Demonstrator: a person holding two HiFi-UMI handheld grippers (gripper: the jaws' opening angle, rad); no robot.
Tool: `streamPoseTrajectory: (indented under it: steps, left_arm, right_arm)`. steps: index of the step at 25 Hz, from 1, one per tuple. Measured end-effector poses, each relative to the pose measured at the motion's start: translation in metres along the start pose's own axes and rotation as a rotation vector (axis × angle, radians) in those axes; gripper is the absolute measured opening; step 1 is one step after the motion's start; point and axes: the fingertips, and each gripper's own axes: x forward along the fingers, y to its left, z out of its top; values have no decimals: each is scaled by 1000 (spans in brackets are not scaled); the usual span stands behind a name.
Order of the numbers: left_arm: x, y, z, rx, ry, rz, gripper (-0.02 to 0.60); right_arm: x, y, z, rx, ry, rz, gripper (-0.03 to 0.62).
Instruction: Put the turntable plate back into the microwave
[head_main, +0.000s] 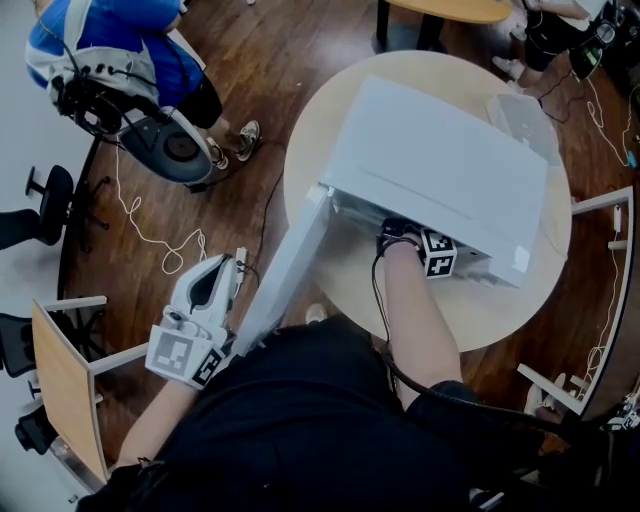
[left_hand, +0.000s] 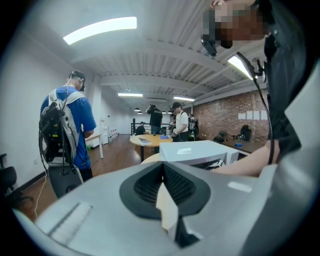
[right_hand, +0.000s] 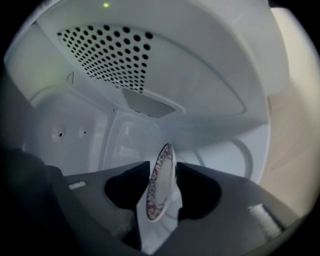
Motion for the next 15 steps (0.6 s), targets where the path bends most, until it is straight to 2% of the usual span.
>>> streamPoseTrajectory:
  steps: [15]
  left_arm:
    - [-6, -8, 4, 0, -46, -38, 5]
  right_arm:
    - [-29, -24, -7, -51, 74, -56, 179]
